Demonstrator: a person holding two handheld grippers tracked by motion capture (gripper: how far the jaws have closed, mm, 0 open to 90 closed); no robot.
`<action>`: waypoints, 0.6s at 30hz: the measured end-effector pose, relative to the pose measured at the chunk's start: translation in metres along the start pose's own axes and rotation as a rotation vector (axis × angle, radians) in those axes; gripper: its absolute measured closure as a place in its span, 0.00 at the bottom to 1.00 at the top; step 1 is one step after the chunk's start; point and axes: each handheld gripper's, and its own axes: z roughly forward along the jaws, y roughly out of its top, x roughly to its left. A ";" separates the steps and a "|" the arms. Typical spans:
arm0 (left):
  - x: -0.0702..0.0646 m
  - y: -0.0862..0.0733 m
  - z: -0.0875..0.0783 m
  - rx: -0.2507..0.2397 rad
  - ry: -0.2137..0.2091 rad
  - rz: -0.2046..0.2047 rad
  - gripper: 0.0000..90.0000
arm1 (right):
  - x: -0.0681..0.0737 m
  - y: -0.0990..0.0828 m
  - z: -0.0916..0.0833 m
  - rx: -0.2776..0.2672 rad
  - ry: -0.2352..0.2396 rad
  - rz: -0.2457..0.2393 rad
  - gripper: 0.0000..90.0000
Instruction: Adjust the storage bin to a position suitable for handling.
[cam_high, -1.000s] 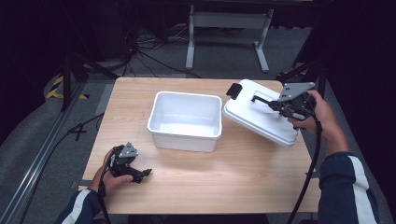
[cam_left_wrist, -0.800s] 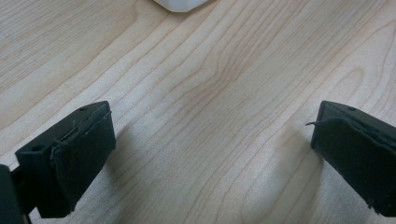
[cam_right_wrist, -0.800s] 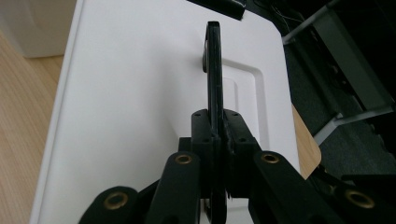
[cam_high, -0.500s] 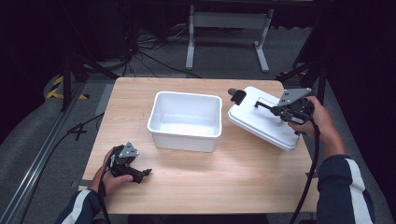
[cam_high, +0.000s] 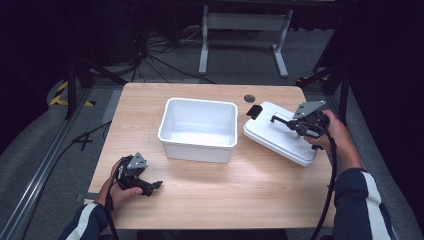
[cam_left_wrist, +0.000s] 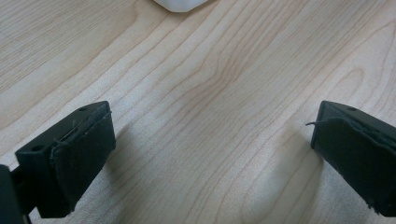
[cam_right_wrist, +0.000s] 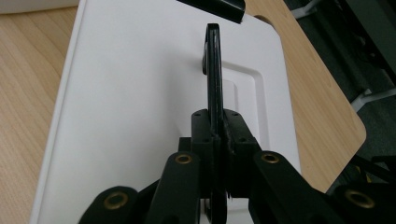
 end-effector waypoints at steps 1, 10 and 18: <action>0.000 0.000 0.000 0.000 0.000 0.000 0.00 | 0.000 -0.001 0.003 0.003 0.002 0.000 0.94; 0.000 0.000 0.000 0.000 0.000 -0.001 0.00 | 0.002 -0.008 0.022 0.015 0.017 0.030 0.94; 0.000 0.000 0.000 0.000 0.000 0.000 0.00 | 0.003 -0.015 0.037 0.023 0.039 0.058 0.94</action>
